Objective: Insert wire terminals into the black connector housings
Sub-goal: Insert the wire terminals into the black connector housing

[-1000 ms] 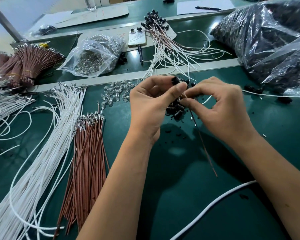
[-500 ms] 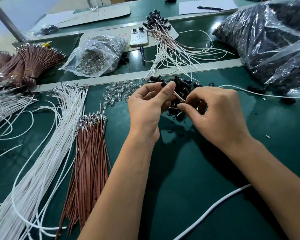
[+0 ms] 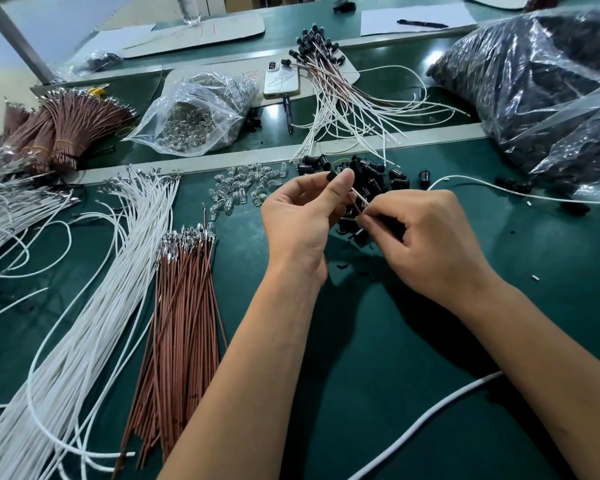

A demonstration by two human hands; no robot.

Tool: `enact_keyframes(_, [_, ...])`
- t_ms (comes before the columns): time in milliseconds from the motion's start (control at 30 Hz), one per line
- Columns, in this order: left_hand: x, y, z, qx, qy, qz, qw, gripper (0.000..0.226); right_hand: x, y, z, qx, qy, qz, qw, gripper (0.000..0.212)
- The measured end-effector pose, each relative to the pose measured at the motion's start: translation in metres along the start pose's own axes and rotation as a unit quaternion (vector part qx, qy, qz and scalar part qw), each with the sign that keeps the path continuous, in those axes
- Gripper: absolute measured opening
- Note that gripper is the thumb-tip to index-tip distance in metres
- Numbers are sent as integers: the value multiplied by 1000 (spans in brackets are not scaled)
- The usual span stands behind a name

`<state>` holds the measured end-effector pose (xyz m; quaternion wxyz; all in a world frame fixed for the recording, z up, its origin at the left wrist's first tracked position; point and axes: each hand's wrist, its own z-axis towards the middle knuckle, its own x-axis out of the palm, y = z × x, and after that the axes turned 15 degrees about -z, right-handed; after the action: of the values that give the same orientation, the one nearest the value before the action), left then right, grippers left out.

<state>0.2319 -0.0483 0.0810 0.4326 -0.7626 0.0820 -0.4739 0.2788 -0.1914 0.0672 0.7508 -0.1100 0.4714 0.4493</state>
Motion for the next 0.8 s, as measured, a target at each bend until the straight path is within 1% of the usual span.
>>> enact_keyframes(200, [-2, 0, 1, 21, -8, 22, 1000, 19, 0, -1, 0, -11, 14, -8, 1000, 26])
enact_keyframes(433, [-4, 0, 2, 46, -1, 44, 998, 19, 1, -4, -3, -14, 21, -7, 1000, 23])
enact_keyframes(500, [-6, -2, 3, 92, 31, 76, 992, 20, 1, -5, -3, -16, 8, 2, 1000, 24])
enact_keyframes(567, [-8, -4, 5, 134, 92, 108, 981, 23, 0, -5, -4, -8, -31, -3, 999, 23])
enact_keyframes(667, [-10, -7, 4, 148, 178, 135, 963, 28, -3, -7, -2, 24, -102, -26, 994, 13])
enact_keyframes(733, [-9, -7, 1, 147, 215, 140, 955, 29, -4, -7, -1, 26, -97, -27, 995, 6])
enact_keyframes(800, [-8, -6, -1, 138, 241, 134, 951, 29, -3, -7, -2, 20, -86, -23, 996, 11])
